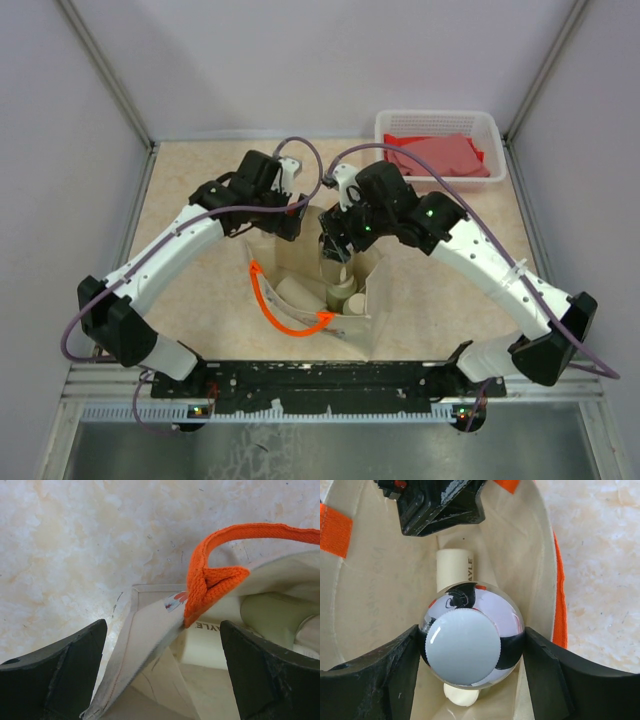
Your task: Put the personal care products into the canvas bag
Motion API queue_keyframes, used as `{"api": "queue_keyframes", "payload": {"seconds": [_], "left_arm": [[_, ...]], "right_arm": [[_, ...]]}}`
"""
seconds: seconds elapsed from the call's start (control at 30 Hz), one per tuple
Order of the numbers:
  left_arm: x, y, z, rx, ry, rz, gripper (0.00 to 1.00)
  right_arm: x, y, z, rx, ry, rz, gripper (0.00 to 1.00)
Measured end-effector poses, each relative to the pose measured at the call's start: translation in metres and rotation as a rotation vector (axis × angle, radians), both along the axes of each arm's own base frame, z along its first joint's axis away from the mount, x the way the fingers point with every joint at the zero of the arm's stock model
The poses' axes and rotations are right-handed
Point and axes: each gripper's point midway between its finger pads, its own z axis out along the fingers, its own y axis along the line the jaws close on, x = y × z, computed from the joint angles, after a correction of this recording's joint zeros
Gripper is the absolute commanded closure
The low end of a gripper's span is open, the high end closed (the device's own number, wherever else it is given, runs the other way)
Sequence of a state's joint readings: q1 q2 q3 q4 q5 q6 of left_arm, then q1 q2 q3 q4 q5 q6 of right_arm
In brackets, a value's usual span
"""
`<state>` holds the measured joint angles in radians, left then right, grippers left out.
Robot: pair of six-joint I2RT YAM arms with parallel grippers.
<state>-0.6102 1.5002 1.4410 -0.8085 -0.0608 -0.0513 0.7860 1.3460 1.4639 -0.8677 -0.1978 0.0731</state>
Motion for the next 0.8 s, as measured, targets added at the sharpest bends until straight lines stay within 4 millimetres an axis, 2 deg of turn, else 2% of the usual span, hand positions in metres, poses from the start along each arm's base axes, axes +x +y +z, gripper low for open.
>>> {"api": "queue_keyframes", "payload": {"seconds": [0.3,0.8], "left_arm": [[-0.006,0.004,-0.003,0.018,0.027,-0.001,0.0],[-0.009,0.03,0.005,0.104,0.037,0.065,0.0]], "right_arm": [[0.007,-0.006,0.002,-0.054,-0.03,-0.04,1.0],[0.02,0.016,0.006,-0.061,-0.021,-0.014,1.0]]}}
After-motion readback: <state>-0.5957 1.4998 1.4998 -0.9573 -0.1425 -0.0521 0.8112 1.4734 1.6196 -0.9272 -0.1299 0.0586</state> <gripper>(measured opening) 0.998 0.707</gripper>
